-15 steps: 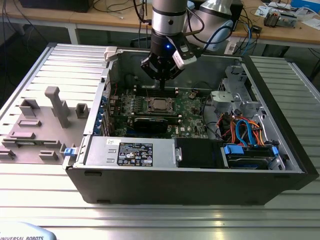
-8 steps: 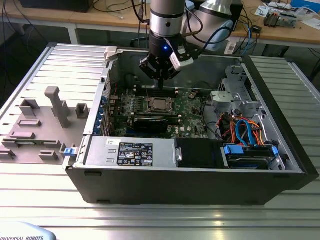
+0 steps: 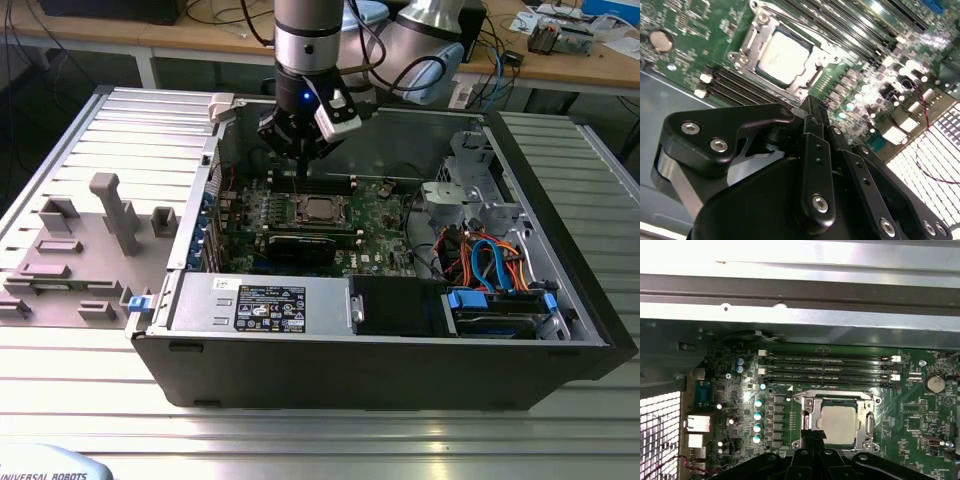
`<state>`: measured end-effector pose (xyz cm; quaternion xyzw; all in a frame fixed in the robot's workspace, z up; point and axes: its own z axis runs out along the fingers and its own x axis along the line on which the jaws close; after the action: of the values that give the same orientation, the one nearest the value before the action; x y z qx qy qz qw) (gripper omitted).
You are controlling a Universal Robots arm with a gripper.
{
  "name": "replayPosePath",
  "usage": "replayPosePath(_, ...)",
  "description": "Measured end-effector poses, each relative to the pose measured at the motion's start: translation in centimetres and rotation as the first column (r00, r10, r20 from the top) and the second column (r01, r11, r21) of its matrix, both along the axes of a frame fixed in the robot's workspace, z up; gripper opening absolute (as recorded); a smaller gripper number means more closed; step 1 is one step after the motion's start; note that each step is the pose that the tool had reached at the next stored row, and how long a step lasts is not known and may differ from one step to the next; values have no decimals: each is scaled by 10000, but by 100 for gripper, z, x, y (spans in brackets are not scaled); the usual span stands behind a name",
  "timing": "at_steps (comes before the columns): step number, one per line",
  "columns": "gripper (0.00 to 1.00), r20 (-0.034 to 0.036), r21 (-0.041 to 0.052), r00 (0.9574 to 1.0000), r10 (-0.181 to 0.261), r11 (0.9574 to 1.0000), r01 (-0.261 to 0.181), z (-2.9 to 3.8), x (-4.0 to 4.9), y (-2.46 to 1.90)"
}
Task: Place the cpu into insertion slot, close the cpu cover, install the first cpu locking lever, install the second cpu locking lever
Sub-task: 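Install the first cpu locking lever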
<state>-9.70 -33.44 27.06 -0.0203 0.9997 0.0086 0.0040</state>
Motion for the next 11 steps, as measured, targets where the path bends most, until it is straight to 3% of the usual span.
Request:
replayPosePath(8, 11, 1, 0, 10000, -2, 10000, 2, -3, -23, 0)
replayPosePath(11, 11, 1, -1, 10000, 0, 10000, 0, -8, -98, 4)
